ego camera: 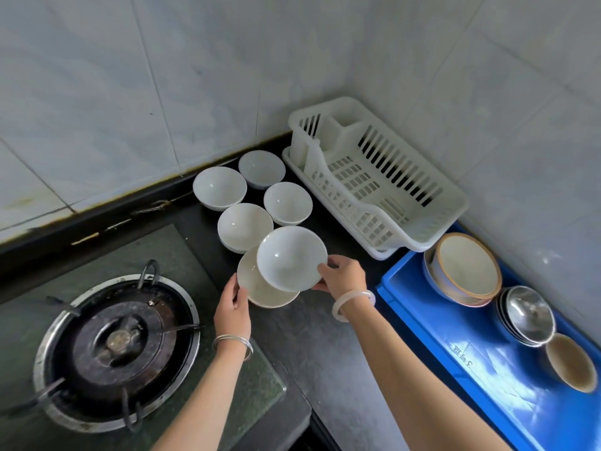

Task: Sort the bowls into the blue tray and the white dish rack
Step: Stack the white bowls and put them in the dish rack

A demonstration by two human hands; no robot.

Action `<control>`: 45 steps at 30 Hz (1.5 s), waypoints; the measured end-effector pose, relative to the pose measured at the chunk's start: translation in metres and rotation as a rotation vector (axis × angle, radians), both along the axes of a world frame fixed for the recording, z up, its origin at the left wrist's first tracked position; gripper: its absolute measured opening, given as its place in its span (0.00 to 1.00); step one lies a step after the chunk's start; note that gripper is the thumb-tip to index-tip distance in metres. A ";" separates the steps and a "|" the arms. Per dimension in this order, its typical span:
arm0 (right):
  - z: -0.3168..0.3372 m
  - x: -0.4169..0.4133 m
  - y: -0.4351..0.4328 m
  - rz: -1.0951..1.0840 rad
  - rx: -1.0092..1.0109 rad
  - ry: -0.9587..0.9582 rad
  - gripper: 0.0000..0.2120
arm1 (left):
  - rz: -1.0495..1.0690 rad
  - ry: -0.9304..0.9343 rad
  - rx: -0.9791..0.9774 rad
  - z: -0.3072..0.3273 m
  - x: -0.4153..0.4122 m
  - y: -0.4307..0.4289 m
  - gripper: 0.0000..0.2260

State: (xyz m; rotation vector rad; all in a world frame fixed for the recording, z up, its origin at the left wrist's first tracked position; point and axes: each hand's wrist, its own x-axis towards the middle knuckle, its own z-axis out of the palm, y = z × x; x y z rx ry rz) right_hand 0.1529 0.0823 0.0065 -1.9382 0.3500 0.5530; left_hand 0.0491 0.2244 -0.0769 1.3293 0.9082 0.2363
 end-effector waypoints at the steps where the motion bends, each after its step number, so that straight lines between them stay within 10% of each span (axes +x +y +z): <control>1: 0.001 -0.001 0.004 0.024 -0.025 0.004 0.11 | 0.003 -0.004 -0.020 0.000 0.001 0.001 0.17; 19: -0.018 0.007 0.022 0.204 -0.274 0.050 0.05 | 0.023 0.036 -0.068 0.002 0.009 0.010 0.15; 32: -0.031 0.011 0.010 0.180 0.215 0.373 0.21 | 0.118 0.023 -0.303 0.016 0.014 0.013 0.14; 45: 0.017 0.053 -0.032 0.098 0.376 0.172 0.18 | -0.014 -0.074 -0.193 0.081 0.070 -0.003 0.10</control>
